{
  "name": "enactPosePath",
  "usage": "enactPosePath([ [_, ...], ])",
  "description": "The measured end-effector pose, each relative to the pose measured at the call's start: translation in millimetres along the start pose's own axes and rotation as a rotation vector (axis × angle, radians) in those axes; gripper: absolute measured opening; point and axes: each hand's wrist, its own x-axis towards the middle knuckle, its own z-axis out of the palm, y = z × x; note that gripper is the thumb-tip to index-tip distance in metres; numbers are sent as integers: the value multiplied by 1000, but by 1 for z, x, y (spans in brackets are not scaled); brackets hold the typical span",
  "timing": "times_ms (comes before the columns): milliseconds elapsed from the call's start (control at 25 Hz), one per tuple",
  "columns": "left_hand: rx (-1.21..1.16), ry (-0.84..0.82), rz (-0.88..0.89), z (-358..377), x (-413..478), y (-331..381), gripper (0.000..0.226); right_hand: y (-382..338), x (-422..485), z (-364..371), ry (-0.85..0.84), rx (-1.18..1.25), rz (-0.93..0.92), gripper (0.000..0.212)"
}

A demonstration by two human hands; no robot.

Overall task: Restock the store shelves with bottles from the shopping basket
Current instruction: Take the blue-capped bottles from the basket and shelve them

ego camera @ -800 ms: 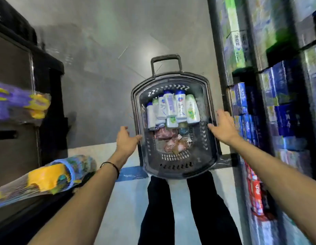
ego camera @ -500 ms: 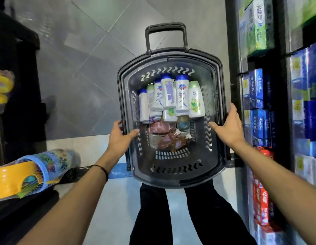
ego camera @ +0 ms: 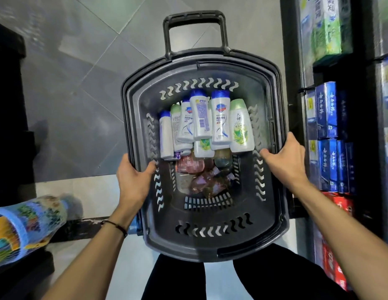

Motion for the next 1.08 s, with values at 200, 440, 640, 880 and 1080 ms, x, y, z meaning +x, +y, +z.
enactPosePath([
  [200, 58, 4, -31, -14, -6, 24, 37, -15, -3, -17, -56, 37, -7, 30],
  [440, 47, 5, -80, -74, -72, 67, 36, -56, -52, -92, -126, 9, 36, 41],
  [640, 31, -10, -87, -155, -147, 127, 33, -101, -119, -190, -141, 9, 44, 63],
  [880, 112, 25, 10, -253, -222, 227, 36, -152, -184, -312, -61, 64, -13, 46],
  [1080, 155, 84, 84, -304, -272, 289, 42, -176, -215, -390, -22, 131, -71, 48],
])
